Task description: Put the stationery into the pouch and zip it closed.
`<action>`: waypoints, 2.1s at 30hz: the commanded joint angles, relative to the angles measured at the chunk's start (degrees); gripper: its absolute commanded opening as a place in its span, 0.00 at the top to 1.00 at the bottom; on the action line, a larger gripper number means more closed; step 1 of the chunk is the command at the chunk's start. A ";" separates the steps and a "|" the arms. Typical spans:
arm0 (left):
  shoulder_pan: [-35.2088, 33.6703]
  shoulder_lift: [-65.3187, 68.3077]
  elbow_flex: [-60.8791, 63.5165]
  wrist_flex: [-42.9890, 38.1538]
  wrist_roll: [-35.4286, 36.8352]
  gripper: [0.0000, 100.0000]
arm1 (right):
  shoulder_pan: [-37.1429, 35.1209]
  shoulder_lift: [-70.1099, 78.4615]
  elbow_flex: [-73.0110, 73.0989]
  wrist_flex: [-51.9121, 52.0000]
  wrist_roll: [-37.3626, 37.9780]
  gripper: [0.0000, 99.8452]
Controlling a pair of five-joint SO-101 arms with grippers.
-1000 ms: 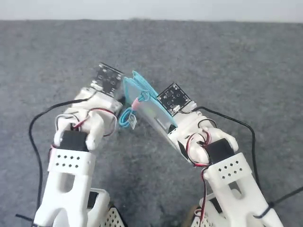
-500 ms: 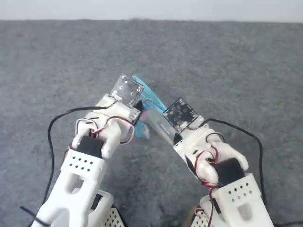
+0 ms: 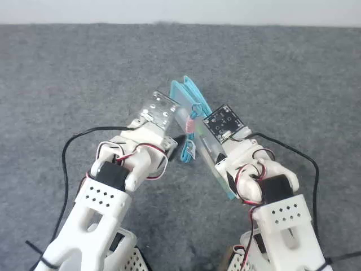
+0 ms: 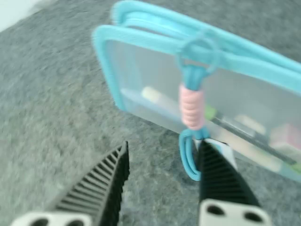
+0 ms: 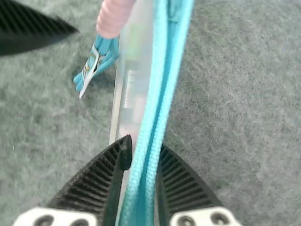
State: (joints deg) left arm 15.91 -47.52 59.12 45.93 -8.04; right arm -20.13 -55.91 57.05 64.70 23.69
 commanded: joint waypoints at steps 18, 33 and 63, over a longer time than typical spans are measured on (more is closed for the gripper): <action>0.97 8.00 0.40 -13.36 -0.88 0.77 | -5.58 2.42 0.26 6.73 3.96 0.99; -11.34 8.35 -4.70 -10.37 -4.57 0.99 | -5.49 3.03 1.05 7.34 4.57 0.99; -17.14 31.91 -12.97 -15.82 -11.96 0.99 | 13.58 2.86 -6.68 11.65 16.88 0.91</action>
State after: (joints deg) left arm -2.29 -13.67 46.73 31.87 -20.97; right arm -2.11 -54.24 56.70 73.49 46.73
